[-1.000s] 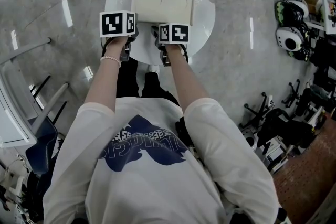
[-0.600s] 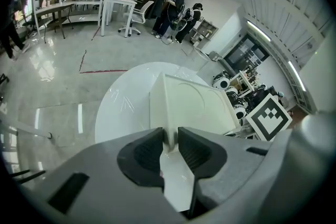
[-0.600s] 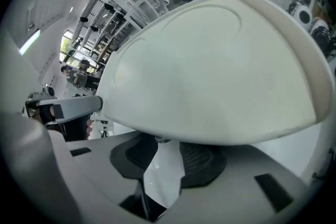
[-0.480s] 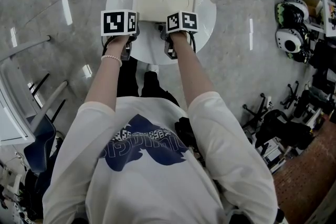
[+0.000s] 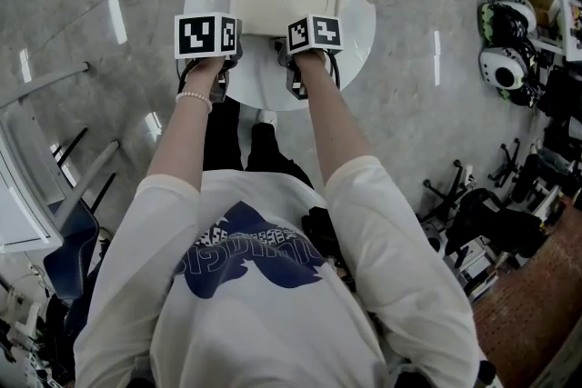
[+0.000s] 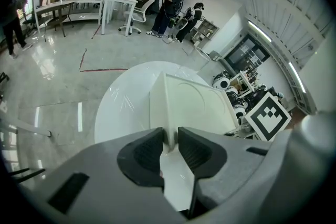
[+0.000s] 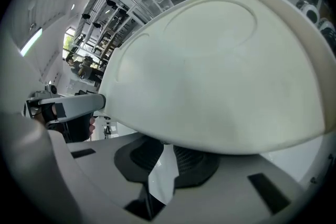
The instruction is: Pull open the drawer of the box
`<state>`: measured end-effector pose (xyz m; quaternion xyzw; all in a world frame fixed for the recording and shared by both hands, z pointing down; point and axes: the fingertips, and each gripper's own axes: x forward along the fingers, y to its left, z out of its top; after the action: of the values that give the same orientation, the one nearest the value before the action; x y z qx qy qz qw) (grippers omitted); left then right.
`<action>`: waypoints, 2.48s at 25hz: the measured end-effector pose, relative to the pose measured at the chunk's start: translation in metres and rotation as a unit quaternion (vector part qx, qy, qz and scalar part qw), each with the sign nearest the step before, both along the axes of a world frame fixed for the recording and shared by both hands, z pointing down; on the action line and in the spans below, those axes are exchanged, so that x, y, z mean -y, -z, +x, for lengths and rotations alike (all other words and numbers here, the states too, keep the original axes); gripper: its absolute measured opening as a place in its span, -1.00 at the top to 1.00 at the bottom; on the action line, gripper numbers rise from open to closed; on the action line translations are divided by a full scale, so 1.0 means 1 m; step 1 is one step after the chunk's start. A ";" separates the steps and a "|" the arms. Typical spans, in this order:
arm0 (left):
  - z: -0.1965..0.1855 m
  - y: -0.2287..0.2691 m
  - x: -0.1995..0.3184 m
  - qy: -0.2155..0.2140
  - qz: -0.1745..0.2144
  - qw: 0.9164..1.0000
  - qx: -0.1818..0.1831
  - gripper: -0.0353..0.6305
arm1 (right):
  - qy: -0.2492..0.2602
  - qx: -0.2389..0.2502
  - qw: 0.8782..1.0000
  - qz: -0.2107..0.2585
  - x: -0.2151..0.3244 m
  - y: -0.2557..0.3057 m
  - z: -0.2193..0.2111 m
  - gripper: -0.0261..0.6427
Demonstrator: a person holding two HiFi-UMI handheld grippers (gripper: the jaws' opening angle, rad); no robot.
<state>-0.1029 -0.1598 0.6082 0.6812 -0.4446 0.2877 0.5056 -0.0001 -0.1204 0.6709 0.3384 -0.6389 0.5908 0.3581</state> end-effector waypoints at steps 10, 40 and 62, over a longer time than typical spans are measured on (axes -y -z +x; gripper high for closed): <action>0.001 -0.002 0.000 0.013 -0.011 1.000 -0.003 0.60 | -0.028 0.007 1.000 0.006 -0.001 0.000 0.002 0.77; -0.003 0.000 -0.003 0.035 -0.012 0.999 -0.008 0.60 | -0.025 0.030 0.999 0.000 -0.062 0.004 -0.004 0.77; -0.003 -0.001 -0.003 0.043 -0.010 0.999 -0.009 0.60 | -0.010 0.035 0.999 -0.012 -0.104 0.000 -0.003 0.77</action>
<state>-0.1056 -0.1563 0.6095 0.6589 -0.4657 0.2641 0.5284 -0.0032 -0.0161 0.6712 0.3195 -0.6404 0.6137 0.3335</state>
